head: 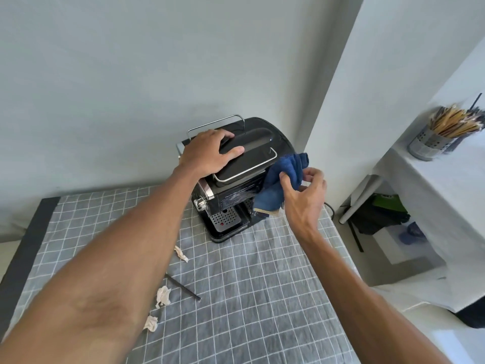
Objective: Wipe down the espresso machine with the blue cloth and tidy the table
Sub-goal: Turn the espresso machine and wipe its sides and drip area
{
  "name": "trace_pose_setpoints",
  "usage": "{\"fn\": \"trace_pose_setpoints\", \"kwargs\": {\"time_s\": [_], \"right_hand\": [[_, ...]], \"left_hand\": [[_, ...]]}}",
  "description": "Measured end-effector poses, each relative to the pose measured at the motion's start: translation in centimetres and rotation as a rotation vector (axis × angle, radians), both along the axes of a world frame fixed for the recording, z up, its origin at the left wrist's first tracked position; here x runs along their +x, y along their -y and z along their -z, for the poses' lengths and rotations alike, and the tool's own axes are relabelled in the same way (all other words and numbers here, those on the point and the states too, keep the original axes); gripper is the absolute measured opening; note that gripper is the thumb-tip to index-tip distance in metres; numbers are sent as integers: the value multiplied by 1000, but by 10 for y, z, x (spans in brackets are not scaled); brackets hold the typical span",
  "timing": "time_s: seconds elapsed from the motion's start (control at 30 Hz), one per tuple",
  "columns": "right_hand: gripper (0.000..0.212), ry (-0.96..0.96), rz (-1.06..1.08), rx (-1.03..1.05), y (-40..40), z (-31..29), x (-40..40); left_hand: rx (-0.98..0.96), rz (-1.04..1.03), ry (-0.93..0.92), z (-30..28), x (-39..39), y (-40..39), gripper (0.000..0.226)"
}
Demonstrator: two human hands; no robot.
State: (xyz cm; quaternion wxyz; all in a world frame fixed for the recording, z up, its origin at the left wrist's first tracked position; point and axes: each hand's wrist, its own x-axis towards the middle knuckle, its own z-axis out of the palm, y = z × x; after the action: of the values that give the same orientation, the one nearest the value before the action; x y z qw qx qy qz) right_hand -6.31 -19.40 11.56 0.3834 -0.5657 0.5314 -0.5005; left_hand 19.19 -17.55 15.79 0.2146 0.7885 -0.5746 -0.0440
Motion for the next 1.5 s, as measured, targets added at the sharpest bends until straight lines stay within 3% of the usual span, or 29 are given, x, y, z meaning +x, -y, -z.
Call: {"fn": "trace_pose_setpoints", "kwargs": {"time_s": [0.07,0.17,0.33,0.43,0.5,0.7,0.83,0.93,1.13,1.27,1.37,1.5], "right_hand": [[34,0,26,-38,-2,3,10],[30,12,-132,-48,-22,17,28],[37,-236,-448,-325,-41,44,25],[41,-20,-174,-71,-15,32,23],[47,60,-83,-86,-10,27,30],[44,-122,-281,-438,-51,61,50],[49,36,-189,-289,-38,56,50],[44,35,-18,-146,-23,47,51],[43,-88,-288,-323,-44,60,43],[43,-16,-14,-115,-32,58,42],[25,-20,25,-203,-31,59,46],[30,-101,-148,-387,-48,65,60]], "left_hand": [[-11,14,-6,1,2,-1,69],[-19,7,-4,2,2,0,66],[-8,1,6,3,1,-1,67],[-2,-7,13,3,1,-1,68],[-5,-9,25,4,1,-1,69],[-29,-30,26,4,-1,0,67],[-28,-30,28,5,-1,-1,66],[-18,-27,26,4,-1,-1,66],[-24,-33,34,4,-1,-1,65],[-18,-31,33,3,-1,-1,67],[-13,-31,32,2,-1,-1,67],[-25,-40,32,4,-3,-2,63]]}}
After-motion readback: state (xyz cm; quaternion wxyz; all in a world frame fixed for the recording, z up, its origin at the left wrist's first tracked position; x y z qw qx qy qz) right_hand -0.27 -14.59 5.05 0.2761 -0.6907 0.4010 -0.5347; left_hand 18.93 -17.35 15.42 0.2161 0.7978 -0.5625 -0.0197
